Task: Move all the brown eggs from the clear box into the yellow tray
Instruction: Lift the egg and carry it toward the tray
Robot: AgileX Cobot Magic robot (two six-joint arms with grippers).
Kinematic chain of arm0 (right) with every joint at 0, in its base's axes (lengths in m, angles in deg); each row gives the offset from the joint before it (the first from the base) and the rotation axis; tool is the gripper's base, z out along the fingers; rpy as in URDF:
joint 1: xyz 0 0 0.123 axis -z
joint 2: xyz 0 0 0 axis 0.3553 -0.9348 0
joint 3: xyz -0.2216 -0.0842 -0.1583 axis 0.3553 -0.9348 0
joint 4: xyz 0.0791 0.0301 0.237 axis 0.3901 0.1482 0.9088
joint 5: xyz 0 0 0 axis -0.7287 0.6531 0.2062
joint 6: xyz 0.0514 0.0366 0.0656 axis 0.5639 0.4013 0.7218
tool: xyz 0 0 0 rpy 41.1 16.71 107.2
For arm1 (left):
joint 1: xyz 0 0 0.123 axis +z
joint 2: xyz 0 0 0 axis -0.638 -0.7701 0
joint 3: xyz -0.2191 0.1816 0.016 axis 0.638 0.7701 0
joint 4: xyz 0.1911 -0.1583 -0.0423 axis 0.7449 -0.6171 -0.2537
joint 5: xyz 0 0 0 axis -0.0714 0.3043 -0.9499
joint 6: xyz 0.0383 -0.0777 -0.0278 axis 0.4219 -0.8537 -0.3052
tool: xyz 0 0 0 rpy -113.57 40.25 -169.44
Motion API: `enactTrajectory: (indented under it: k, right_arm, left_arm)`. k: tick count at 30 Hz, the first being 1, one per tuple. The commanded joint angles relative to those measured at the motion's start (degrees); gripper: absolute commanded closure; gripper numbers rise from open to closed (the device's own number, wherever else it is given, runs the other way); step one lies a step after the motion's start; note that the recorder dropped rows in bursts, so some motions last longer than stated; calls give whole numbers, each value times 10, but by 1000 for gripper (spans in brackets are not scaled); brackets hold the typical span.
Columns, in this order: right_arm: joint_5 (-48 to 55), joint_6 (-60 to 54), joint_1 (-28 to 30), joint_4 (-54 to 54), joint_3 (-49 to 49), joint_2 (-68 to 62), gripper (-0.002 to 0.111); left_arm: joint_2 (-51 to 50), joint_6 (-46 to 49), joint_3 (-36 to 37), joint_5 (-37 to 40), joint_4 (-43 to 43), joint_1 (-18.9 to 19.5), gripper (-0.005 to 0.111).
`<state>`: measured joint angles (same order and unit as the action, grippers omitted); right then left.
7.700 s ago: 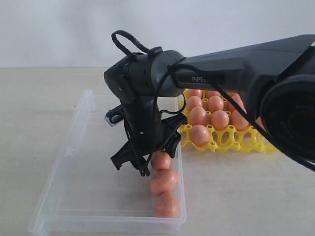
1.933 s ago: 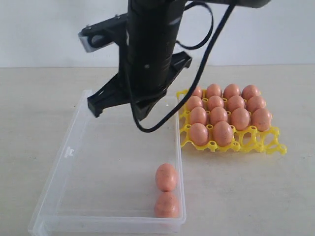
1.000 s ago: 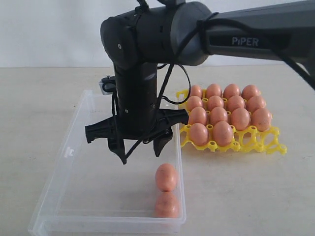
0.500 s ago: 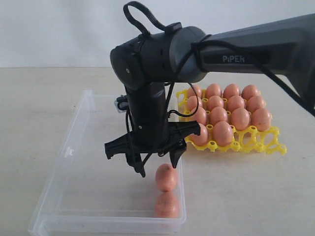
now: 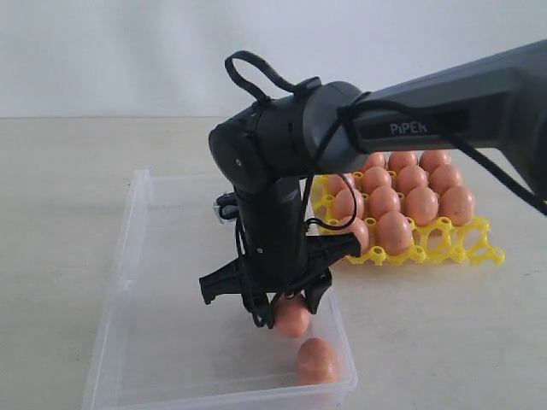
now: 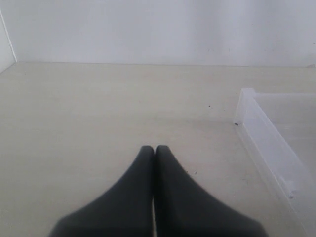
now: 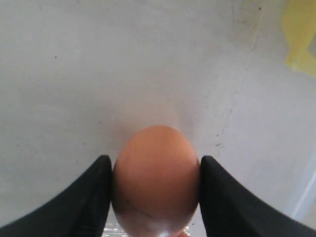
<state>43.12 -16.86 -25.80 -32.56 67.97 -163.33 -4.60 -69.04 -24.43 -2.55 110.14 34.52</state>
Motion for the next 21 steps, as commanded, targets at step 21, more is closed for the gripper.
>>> enactTrajectory:
  k: [21]
  right_arm:
    - [-1125,-203,86,232,-491,290,109]
  left_arm:
    - [0,0,2,-2,2,-1,111]
